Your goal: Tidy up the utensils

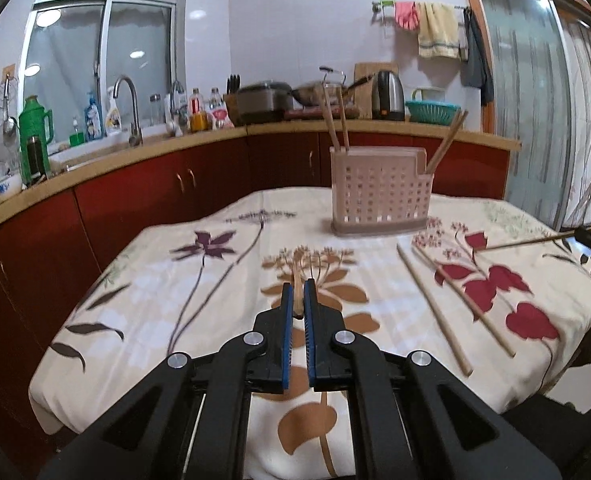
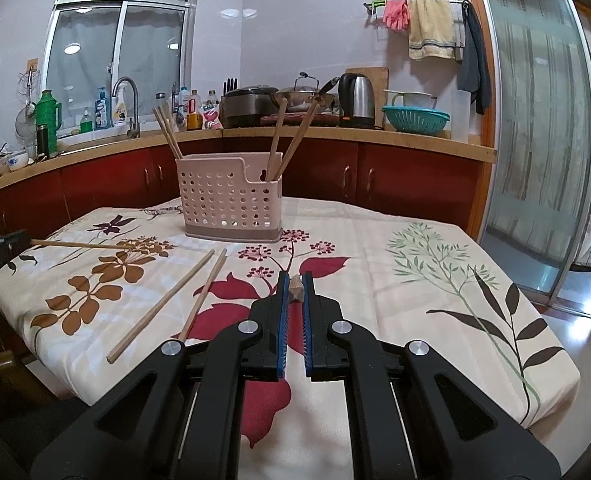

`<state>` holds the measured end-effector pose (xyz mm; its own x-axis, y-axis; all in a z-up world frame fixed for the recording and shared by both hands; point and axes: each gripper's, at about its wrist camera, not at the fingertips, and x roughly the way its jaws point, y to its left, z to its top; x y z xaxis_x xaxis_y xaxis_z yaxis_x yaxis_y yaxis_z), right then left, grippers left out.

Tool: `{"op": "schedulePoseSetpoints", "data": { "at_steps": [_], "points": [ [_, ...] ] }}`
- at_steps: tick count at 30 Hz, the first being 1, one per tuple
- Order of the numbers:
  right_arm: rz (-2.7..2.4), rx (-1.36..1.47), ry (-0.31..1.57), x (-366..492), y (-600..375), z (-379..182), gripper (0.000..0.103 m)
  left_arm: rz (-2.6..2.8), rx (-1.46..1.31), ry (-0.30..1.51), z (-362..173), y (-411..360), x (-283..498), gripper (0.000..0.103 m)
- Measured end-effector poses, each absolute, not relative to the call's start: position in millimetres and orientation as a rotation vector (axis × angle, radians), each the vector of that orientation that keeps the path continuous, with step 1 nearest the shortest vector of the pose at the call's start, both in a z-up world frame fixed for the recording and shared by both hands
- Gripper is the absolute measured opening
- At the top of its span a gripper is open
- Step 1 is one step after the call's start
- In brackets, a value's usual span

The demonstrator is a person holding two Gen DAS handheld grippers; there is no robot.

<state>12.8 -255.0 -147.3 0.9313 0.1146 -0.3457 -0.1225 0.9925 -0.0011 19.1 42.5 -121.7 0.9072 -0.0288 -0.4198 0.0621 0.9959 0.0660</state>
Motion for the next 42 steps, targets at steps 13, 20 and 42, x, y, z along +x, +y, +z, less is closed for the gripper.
{"op": "schedulePoseSetpoints", "data": {
  "at_steps": [13,20,42],
  "points": [
    [0.149,0.007,0.282,4.9,-253.2,-104.9,0.007,-0.079,0.030,0.364,-73.0,47.8,13.6,0.006],
    [0.170,0.024,0.272,10.1,-251.3,-90.7,0.007,-0.112,-0.005,0.386,-56.7,51.2,18.4,0.006],
    [0.216,-0.004,0.271,61.4,-235.1,-76.4,0.007,-0.145,0.003,0.357,-39.6,44.8,63.0,0.006]
  ]
}}
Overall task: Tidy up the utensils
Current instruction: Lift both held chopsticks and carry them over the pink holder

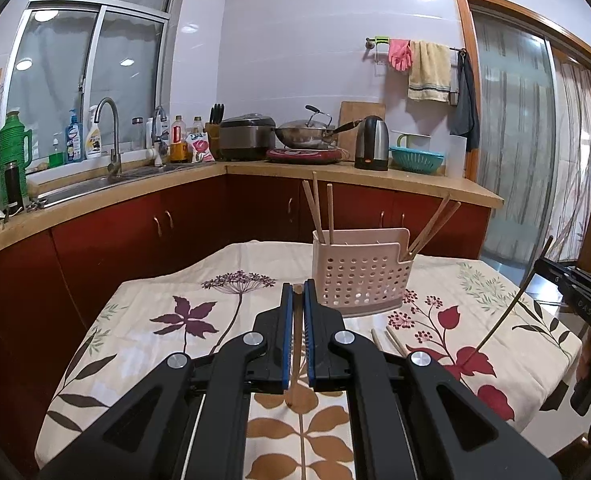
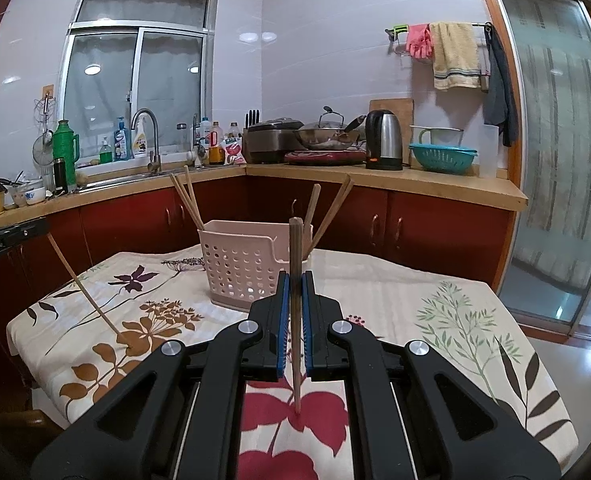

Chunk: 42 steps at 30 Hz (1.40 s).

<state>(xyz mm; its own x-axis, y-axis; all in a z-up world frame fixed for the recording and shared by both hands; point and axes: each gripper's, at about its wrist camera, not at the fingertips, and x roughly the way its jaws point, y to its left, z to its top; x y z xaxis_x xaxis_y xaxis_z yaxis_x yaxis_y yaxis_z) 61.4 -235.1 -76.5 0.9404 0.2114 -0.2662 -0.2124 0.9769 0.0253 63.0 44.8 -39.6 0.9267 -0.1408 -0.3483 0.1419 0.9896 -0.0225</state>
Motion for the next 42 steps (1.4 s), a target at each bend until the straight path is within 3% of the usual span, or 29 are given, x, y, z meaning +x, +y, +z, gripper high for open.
{"op": "schedulePoseSetpoints", "data": {
  "at_steps": [13,30,42],
  "points": [
    [0.236,0.012,0.226,76.0,-232.8,-49.3,0.007,-0.190,0.019,0.298,-6.5,32.5,73.6,0.006],
    [0.300,0.016,0.005,139.6,-218.7,19.9,0.007,-0.231,-0.051,0.100,47.3,4.5,132.0,0.006],
    [0.296,0.050,0.016,211.5,-217.7,4.7,0.007,-0.228,-0.083,0.047,39.8,-14.4,192.4,0.006]
  ]
}}
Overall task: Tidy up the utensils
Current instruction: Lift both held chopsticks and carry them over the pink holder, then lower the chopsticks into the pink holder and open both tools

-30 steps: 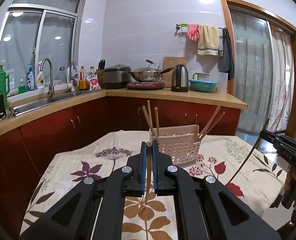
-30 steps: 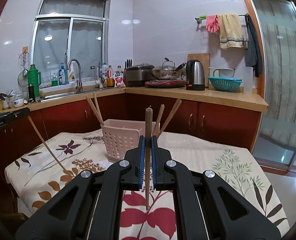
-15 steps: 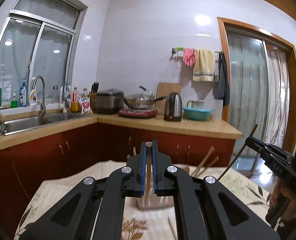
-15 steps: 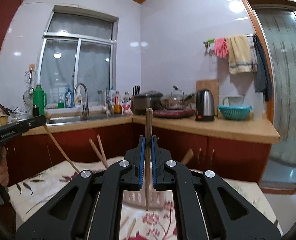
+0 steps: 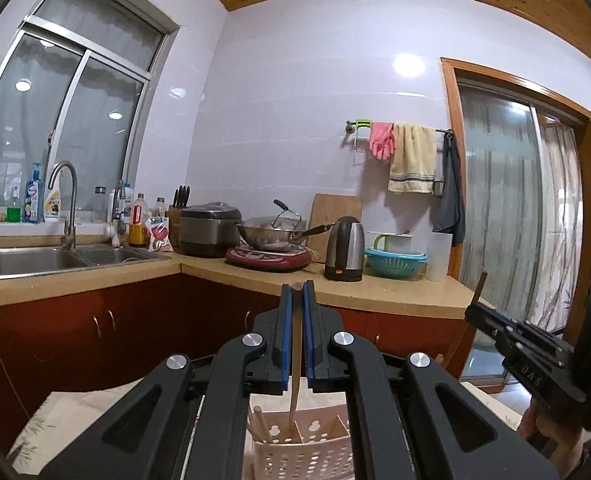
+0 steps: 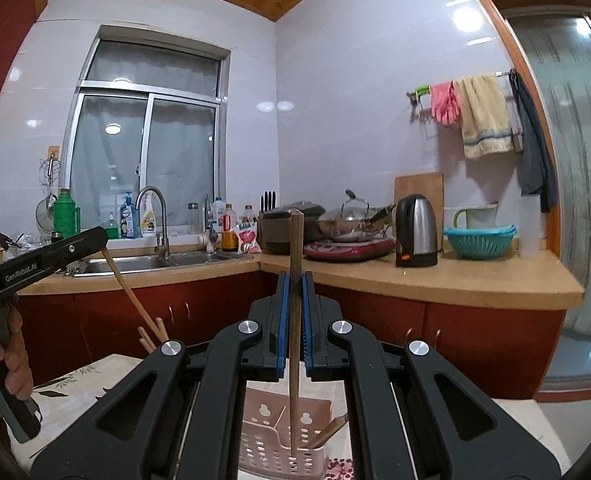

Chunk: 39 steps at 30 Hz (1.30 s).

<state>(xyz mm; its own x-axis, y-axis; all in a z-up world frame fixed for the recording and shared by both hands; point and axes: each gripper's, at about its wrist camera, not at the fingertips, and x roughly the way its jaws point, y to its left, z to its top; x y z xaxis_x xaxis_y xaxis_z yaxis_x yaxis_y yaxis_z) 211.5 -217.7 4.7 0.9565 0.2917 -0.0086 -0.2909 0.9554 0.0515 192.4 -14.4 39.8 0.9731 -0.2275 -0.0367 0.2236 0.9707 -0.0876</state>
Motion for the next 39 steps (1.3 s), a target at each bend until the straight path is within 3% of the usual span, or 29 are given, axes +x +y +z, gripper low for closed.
{"op": "schedulePoseSetpoints", "data": {
  "at_steps": [13,24,25,27,29,32,39],
  "points": [
    [0.312,0.056,-0.020,235.1,-210.8,5.6,0.007,-0.215,-0.043,0.087,33.6,-19.8,207.4,0.006],
    [0.307,0.056,0.073,258.2,-206.2,-40.5,0.007,-0.242,-0.057,0.207,1.8,-20.9,232.9,0.007],
    [0.306,0.057,0.087,258.6,-206.5,-44.0,0.007,-0.241,-0.060,0.221,-1.6,-20.7,234.5,0.009],
    [0.300,0.061,0.105,257.4,-207.4,-48.5,0.011,-0.237,-0.065,0.238,-7.5,-20.2,235.1,0.024],
    [0.287,0.056,0.110,253.1,-207.2,-50.3,0.030,-0.236,-0.079,0.247,-11.1,-19.2,233.1,0.040],
    [0.273,0.049,0.117,243.9,-207.5,-50.8,0.041,-0.237,-0.080,0.250,-12.6,-20.3,224.1,0.053],
    [0.254,0.041,0.152,205.2,-210.7,-55.6,0.049,-0.227,-0.062,0.252,-15.9,-23.9,195.8,0.064]
  ]
}}
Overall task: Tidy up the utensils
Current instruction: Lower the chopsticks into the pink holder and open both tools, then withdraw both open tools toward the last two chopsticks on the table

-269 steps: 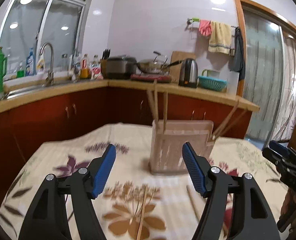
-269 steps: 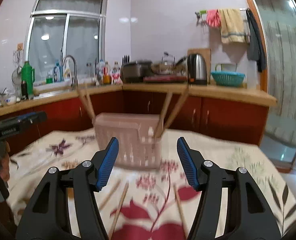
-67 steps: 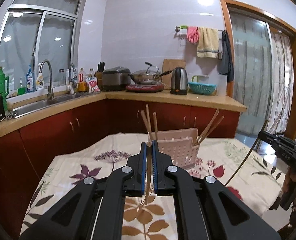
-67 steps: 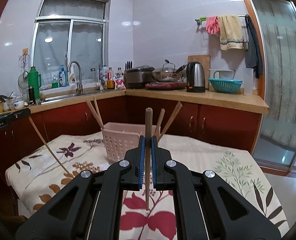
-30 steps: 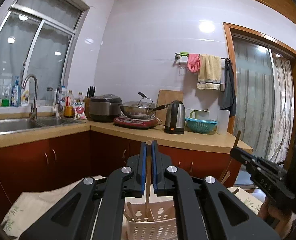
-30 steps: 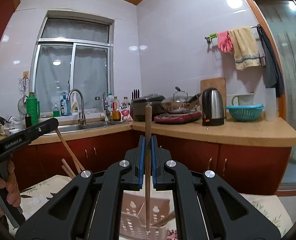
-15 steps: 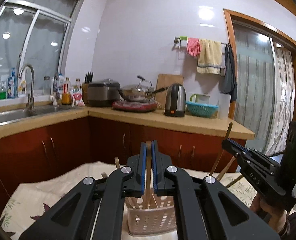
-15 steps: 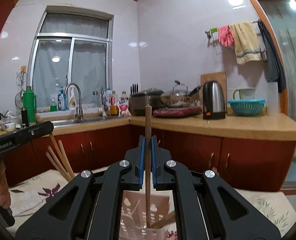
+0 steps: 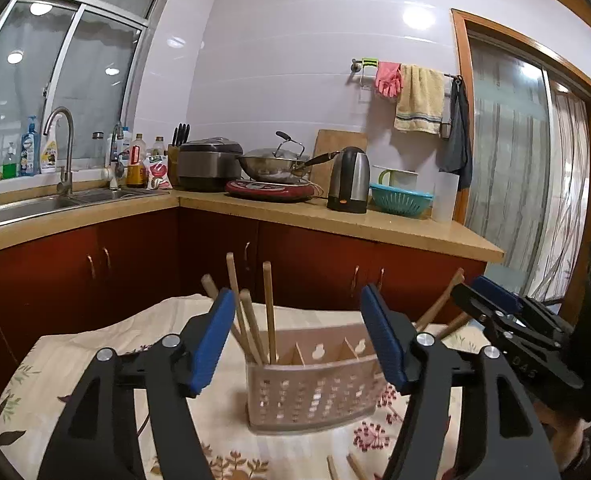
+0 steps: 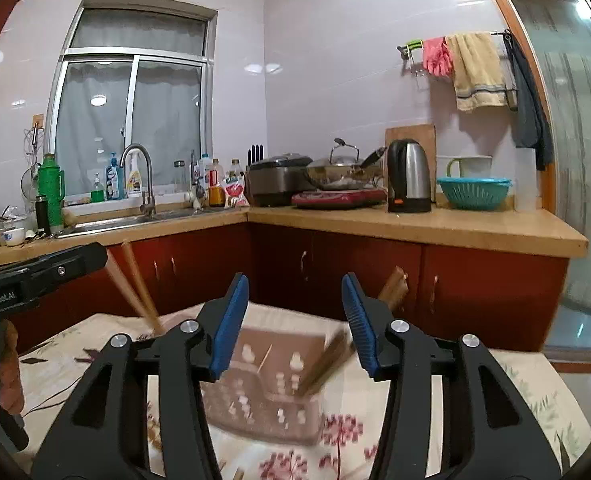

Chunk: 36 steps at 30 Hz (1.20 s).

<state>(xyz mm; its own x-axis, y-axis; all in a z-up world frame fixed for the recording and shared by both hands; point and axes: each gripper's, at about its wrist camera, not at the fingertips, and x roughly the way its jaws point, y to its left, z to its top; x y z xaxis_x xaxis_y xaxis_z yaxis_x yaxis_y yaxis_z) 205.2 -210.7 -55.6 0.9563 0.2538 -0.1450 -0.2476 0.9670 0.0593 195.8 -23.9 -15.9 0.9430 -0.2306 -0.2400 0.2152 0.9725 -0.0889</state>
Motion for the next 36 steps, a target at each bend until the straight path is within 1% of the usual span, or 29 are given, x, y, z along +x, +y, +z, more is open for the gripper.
{"op": "schedulePoseSetpoints", "data": {
  "at_steps": [4,9,12,17,24,27,28,31,34,36],
  "points": [
    [0.253,0.041,0.193,176.9,-211.1,-69.3,0.050,-0.207,-0.046,0.269,-28.0,-24.3,171.6,0.067],
    [0.251,0.044,0.258,134.0,-207.4,-102.6,0.050,-0.173,-0.040,0.319,-51.6,-21.6,146.3,0.067],
    [0.260,0.044,0.331,110.9,-203.8,-128.3,0.050,-0.154,-0.029,0.358,-68.7,-20.9,132.1,0.067],
    [0.278,0.030,0.409,84.1,-196.5,-162.2,0.050,-0.132,-0.025,0.424,-98.0,-16.4,107.4,0.067],
    [0.306,0.019,0.480,60.4,-188.0,-194.7,0.048,-0.109,-0.027,0.501,-133.2,-11.6,81.6,0.067],
    [0.326,0.003,0.504,54.6,-181.9,-204.3,0.046,-0.106,-0.025,0.521,-143.5,-12.5,74.5,0.067],
    [0.332,-0.003,0.514,54.0,-180.1,-208.2,0.040,-0.105,-0.023,0.525,-147.5,-12.8,71.4,0.067],
    [0.349,-0.010,0.556,56.2,-174.6,-217.5,0.038,-0.109,-0.024,0.544,-157.4,-14.3,67.4,0.067],
    [0.360,-0.026,0.588,59.3,-168.8,-222.7,0.033,-0.114,-0.023,0.562,-164.4,-15.2,66.4,0.067],
    [0.363,-0.038,0.604,60.9,-165.8,-225.0,0.032,-0.115,-0.025,0.570,-167.1,-15.3,66.6,0.067]
  ]
}}
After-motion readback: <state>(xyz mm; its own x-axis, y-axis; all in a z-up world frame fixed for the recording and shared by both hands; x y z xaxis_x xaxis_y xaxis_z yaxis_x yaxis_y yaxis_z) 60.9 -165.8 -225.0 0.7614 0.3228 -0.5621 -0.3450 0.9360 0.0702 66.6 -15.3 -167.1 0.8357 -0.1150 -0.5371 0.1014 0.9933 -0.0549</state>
